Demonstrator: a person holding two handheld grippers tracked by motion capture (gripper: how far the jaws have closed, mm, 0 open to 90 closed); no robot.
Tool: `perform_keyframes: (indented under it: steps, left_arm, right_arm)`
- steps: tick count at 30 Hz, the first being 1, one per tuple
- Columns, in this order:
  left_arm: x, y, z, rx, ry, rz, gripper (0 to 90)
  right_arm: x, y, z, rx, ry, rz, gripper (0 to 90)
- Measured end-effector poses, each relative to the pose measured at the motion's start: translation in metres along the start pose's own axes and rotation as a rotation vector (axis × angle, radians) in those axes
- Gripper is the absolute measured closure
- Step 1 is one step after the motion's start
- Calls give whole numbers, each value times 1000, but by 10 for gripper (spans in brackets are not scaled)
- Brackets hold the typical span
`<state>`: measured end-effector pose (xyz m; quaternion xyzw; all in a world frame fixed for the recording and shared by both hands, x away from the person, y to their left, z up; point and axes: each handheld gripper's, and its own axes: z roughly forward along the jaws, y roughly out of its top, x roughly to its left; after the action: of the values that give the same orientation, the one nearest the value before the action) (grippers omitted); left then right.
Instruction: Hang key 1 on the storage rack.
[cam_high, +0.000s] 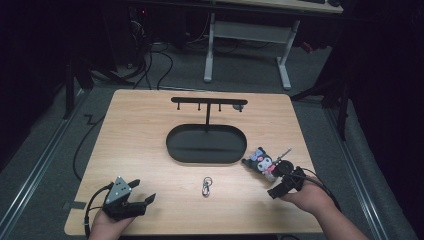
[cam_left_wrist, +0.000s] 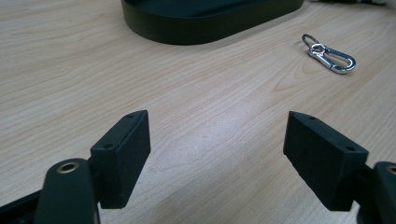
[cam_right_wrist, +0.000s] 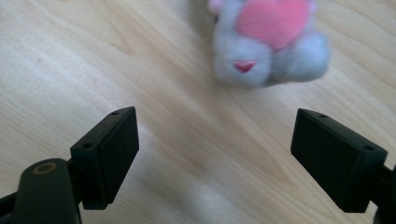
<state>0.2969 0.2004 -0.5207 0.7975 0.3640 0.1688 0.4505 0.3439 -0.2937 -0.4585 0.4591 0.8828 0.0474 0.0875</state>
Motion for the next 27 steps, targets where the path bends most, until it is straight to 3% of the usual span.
perform_keyframes:
  steps: [3, 9, 17, 22, 27]
  left_arm:
    - [0, 0, 0, -4, -2, -2, 238]
    - [0, -1, -1, -2, -8, -1, 238]
    - [0, -2, -1, 1, -14, 1, 237]
    - [0, -2, -1, -1, -15, 2, 237]
    - [-1, -2, -1, 10, -21, 8, 237]
  right_arm:
    - [-11, 6, -1, -14, -5, 14, 161]
    - [-19, 16, 1, -36, 9, 30, 157]
    - [-21, 35, 19, 13, 26, -1, 187]
    - [-24, 39, 26, 34, 42, 11, 221]
    - [-26, 41, 30, 37, 29, 3, 262]
